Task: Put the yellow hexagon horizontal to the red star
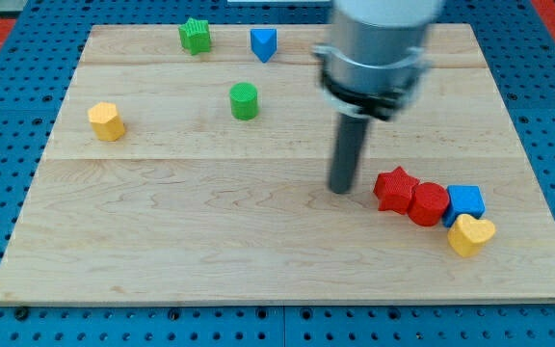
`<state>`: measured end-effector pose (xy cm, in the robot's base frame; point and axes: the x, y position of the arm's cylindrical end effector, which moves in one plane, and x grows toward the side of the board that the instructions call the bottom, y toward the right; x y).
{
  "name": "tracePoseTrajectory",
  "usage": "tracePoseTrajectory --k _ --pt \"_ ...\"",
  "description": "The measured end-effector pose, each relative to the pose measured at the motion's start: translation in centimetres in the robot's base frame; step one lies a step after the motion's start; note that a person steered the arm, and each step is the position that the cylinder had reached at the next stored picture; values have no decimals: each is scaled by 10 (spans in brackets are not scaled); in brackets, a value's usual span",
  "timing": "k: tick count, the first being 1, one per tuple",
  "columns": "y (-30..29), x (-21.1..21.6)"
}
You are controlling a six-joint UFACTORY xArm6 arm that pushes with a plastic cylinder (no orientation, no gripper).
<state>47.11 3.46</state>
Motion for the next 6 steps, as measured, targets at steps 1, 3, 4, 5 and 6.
tracePoseTrajectory --k 1,3,4,5,6 --pt "-106 -36" --pt "-303 -50" --pt "-289 -94" --pt "-170 -75" --pt "-84 -28"
